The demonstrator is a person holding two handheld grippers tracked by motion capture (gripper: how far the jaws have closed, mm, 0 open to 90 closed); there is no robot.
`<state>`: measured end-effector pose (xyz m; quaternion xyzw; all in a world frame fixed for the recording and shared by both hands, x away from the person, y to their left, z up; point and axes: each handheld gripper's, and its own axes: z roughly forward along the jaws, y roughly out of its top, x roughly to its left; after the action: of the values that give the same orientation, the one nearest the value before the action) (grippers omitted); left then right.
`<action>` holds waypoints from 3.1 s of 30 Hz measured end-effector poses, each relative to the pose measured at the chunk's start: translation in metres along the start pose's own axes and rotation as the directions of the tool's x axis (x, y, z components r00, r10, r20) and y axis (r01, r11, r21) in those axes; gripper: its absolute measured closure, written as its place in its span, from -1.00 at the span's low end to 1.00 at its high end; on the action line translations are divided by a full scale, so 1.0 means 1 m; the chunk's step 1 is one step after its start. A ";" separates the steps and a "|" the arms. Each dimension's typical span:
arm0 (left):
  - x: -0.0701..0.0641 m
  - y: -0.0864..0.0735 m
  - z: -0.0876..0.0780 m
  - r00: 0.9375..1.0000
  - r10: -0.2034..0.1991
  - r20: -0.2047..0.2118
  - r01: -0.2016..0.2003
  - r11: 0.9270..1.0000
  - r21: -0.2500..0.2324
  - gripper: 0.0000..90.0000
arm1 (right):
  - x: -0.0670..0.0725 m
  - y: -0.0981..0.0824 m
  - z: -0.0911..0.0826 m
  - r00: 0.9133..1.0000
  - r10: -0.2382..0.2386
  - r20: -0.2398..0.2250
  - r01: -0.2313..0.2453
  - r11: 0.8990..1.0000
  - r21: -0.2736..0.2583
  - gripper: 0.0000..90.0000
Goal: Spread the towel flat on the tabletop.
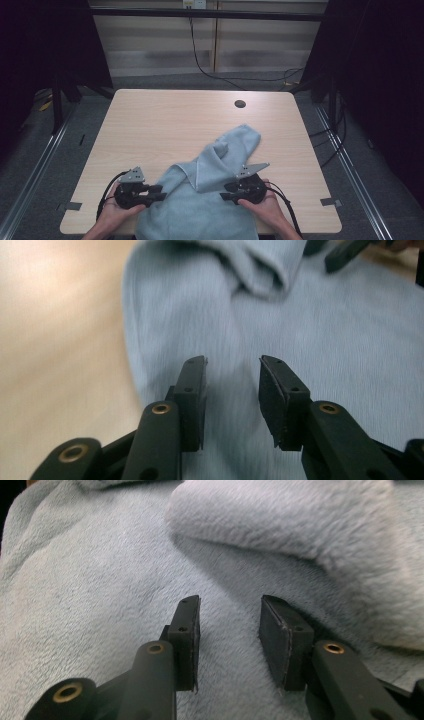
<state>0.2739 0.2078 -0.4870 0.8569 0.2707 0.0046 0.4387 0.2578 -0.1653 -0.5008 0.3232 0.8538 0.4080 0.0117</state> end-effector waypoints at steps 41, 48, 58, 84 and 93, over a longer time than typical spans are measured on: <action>0.012 0.070 0.072 0.996 -0.077 0.046 0.078 0.997 -0.027 -0.11 | -0.036 0.012 -0.050 0.994 0.059 0.095 -0.043 0.986 -0.160 0.34; -0.006 0.071 0.092 0.998 0.013 0.054 -0.014 1.000 0.021 0.74 | -0.072 0.015 -0.040 0.981 0.123 0.150 -0.096 0.980 -0.172 0.29; 0.020 0.102 0.019 1.000 -0.023 0.013 0.026 0.977 -0.211 0.88 | -0.076 0.014 -0.042 0.974 0.137 0.179 -0.104 0.978 -0.183 0.25; 0.106 0.060 0.005 0.963 -0.200 -0.181 0.179 0.976 -0.127 0.55 | -0.059 0.046 0.023 0.995 0.050 0.082 -0.043 0.996 -0.080 0.55; 0.101 0.024 0.019 0.950 -0.194 -0.246 0.190 0.981 -0.039 0.46 | -0.058 0.035 0.022 0.994 0.025 0.108 -0.023 0.999 -0.024 0.64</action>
<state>0.3758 0.2300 -0.5038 0.8158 0.4055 0.0716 0.4060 0.3288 -0.1668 -0.5049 0.3547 0.8433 0.3998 0.0566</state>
